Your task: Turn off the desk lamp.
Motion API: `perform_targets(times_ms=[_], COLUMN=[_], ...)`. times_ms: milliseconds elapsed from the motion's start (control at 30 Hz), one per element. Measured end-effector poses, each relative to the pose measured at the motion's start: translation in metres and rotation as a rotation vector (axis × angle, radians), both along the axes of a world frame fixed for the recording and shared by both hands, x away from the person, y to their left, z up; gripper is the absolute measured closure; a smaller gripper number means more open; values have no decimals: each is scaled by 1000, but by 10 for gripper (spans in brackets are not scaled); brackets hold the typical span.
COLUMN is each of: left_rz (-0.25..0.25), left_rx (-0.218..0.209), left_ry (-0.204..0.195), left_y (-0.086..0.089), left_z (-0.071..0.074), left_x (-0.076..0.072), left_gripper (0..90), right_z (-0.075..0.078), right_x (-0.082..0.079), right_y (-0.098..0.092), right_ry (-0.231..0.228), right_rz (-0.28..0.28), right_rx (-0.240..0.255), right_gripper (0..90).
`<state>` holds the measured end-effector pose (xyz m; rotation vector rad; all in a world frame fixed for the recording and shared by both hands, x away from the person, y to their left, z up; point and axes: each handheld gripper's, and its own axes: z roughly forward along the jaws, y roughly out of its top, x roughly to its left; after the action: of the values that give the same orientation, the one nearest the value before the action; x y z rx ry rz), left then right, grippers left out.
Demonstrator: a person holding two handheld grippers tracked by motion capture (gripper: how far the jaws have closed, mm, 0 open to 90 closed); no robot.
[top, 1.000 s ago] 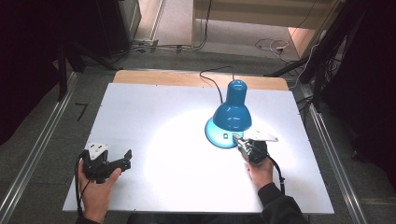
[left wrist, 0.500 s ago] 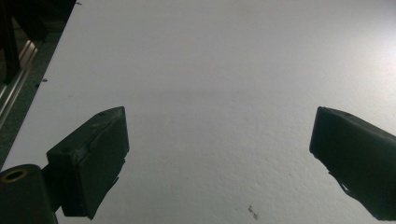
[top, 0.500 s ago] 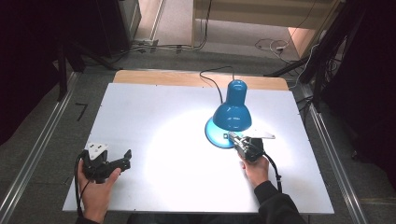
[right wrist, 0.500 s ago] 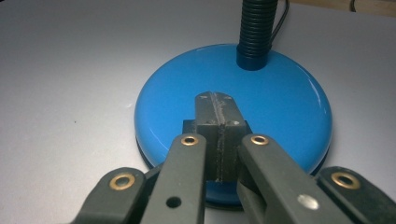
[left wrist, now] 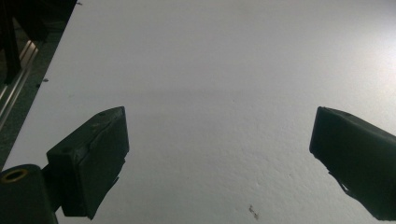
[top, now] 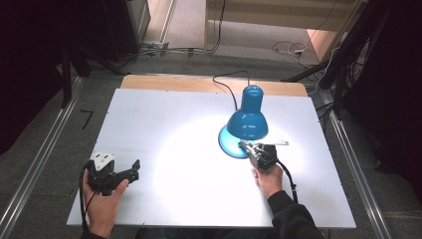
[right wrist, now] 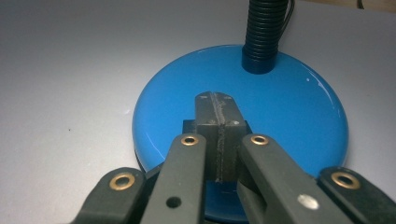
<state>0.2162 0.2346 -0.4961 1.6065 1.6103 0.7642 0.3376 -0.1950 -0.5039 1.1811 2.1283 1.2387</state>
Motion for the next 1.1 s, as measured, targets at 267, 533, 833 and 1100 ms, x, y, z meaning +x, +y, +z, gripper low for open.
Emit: perform_targets(times_ms=[267,533,833,1100], left_rz=[-1,-1,-1,2], left_rx=[0,-1,-2,-5], left_ry=[0,-2,-3,-1], left_y=[0,-1,0,2], left_z=[0,0,0,0], left_x=[0,0,-1,0], left_gripper=[53,53,54,53], right_z=[-2,-2,-3,4], right_x=[1,2,5,7], right_y=[2,3,2,-10], right_ry=[-7,-5,13,9], right_rz=[1,-5,-28,-55], right_rx=[-12,-9,-12,40], right_gripper=[878,879,880,876])
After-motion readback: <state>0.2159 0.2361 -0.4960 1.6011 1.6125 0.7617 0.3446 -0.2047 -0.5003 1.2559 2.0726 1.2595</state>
